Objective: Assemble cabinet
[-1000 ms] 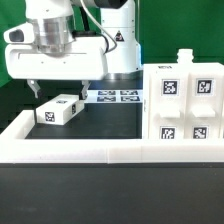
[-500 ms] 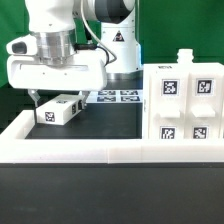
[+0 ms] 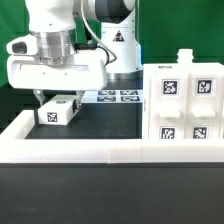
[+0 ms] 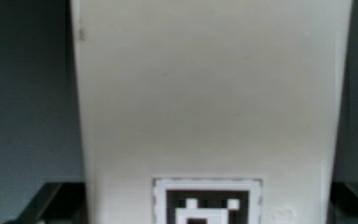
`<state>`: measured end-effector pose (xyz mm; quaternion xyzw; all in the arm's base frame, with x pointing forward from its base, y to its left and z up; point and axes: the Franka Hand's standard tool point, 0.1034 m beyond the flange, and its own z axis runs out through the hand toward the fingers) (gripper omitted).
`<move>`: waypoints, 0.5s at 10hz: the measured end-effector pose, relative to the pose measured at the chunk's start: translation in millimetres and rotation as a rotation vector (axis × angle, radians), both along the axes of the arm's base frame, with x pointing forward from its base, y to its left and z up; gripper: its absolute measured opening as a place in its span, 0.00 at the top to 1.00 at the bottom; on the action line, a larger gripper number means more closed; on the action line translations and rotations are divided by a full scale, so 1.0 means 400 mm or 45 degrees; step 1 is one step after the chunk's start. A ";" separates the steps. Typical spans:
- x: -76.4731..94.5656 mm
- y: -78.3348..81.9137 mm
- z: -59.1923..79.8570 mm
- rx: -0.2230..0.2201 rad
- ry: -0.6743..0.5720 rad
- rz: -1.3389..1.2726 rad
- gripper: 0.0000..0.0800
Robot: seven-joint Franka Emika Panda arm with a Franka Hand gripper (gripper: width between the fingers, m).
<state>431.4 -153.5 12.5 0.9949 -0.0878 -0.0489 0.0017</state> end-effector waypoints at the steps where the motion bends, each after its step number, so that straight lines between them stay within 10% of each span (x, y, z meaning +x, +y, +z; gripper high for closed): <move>1: 0.002 0.003 0.002 0.000 -0.002 0.005 0.30; 5: 0.047 0.134 0.129 0.054 -0.030 0.058 0.30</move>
Offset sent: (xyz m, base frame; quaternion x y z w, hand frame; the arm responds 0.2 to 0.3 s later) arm -0.0006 0.0311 0.0507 -0.0220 -0.0210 -0.0069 0.9995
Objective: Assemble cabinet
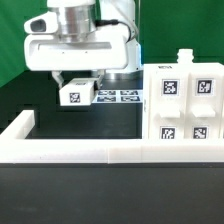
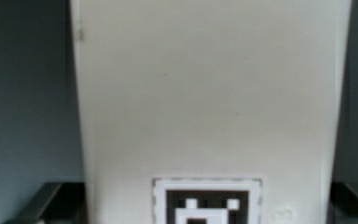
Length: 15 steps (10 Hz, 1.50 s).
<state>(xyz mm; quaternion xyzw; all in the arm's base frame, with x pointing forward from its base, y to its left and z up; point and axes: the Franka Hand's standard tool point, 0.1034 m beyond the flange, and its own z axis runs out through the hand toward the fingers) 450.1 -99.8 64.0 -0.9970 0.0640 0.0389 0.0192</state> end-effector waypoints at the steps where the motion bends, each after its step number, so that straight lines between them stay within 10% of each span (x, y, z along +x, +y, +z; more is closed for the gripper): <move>1: 0.014 0.031 0.035 0.015 -0.009 0.005 0.30; 6: 0.091 0.130 0.160 0.061 0.006 -0.037 0.30; 12: 0.097 0.137 0.162 0.066 0.022 -0.005 0.30; 15: 0.186 0.220 0.256 0.058 0.020 0.051 0.30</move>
Offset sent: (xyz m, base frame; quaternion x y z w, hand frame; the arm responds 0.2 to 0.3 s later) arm 0.0200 0.0240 0.0480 -0.0082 -0.0315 0.0267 0.9991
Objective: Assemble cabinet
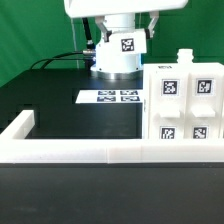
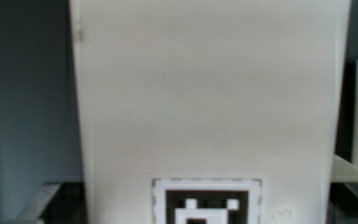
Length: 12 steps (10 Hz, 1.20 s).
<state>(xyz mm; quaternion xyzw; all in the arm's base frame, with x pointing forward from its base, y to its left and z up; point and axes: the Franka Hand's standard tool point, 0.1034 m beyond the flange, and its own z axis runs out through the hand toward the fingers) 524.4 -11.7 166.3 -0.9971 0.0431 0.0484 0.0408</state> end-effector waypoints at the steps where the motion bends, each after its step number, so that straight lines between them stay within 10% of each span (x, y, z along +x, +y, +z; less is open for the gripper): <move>1: 0.013 0.016 0.013 0.004 0.006 0.004 0.30; 4: 0.056 0.107 0.049 0.011 0.049 -0.019 0.30; 8: 0.065 0.124 0.048 0.014 0.038 0.019 0.30; 12: 0.166 0.171 0.043 0.016 -0.005 0.112 0.30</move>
Offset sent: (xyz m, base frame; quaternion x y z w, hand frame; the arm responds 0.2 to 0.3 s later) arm 0.0001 0.0333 0.0040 -0.0262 -0.0795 0.0739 0.9938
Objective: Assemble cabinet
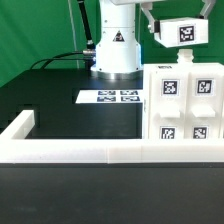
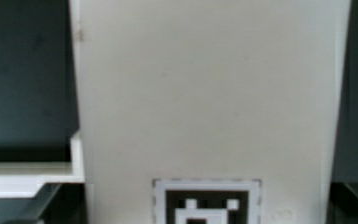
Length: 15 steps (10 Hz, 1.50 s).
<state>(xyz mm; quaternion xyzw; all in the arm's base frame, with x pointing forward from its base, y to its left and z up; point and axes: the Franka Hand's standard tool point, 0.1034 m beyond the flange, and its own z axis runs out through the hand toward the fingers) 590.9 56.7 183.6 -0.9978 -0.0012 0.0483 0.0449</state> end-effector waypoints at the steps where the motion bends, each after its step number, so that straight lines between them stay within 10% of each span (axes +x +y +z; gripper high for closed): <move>1: 0.015 0.007 -0.008 -0.001 0.019 0.008 0.30; 15: 0.051 0.013 -0.054 -0.014 -0.027 0.014 0.30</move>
Offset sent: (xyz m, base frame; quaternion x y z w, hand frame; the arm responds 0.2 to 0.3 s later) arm 0.0000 0.0000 0.0000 0.0000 0.0000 0.0000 1.0000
